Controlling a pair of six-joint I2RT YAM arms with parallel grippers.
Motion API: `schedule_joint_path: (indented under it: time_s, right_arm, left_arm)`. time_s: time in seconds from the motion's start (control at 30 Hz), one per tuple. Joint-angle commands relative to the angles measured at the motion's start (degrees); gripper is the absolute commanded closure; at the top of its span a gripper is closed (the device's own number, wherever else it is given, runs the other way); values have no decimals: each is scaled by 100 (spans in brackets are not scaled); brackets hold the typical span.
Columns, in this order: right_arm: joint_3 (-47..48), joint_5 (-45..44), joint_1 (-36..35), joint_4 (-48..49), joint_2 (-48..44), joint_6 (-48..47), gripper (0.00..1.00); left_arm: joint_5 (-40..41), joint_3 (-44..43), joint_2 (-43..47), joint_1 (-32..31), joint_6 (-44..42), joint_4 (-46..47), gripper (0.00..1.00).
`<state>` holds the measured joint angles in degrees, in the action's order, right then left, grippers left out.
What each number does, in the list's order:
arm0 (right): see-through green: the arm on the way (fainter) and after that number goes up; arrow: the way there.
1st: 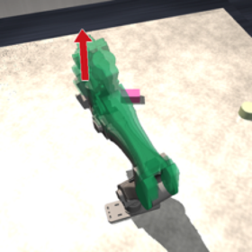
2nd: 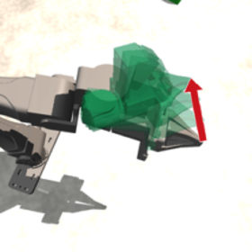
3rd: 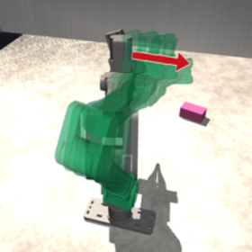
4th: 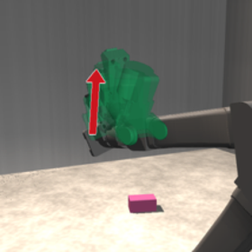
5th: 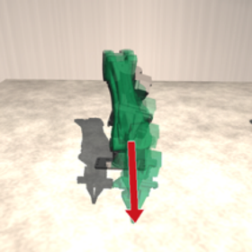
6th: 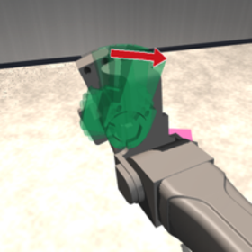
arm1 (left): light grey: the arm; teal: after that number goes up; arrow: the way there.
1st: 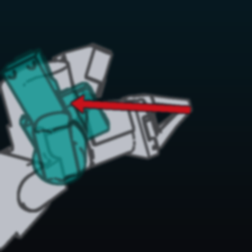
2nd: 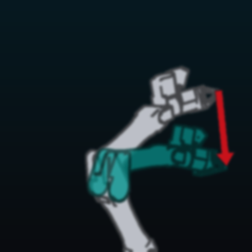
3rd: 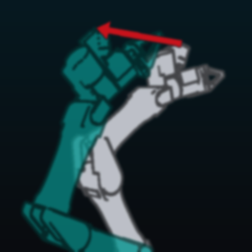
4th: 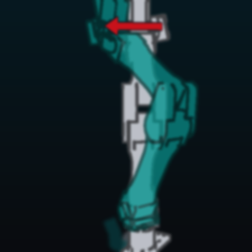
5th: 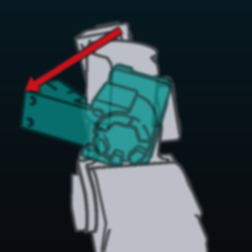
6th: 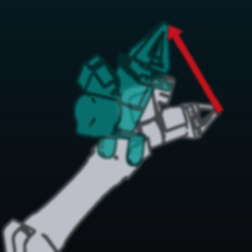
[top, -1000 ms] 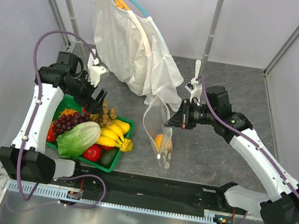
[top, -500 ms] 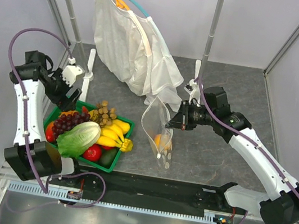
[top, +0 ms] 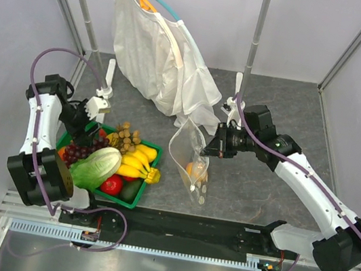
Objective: Place the food in the zip-top bag and seal the zipper
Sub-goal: Pick up the fake fruit from the bin.
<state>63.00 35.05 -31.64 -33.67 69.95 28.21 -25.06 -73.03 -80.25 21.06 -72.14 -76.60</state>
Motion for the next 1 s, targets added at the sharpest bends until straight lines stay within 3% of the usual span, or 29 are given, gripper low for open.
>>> schedule_joint_path:
  time_s: [0.0,0.2,0.5,0.73,0.97]
  right_arm:
    - [28,2,26,97,62,-79,100]
    - [1,-7,17,98,45,-96,100]
    - [10,-24,17,71,-52,-148,100]
    - [1,-42,17,54,-113,-158,100]
    - [-16,-51,9,54,-122,-140,100]
  left_arm:
    - [220,246,-61,-14,-433,-848,12]
    - [99,194,-79,-5,-310,-848,10]
    - [-254,-949,193,-5,165,-1156,8]
    - [185,-168,931,3,-300,-1156,3]
    - [221,202,906,-32,-336,-1147,1]
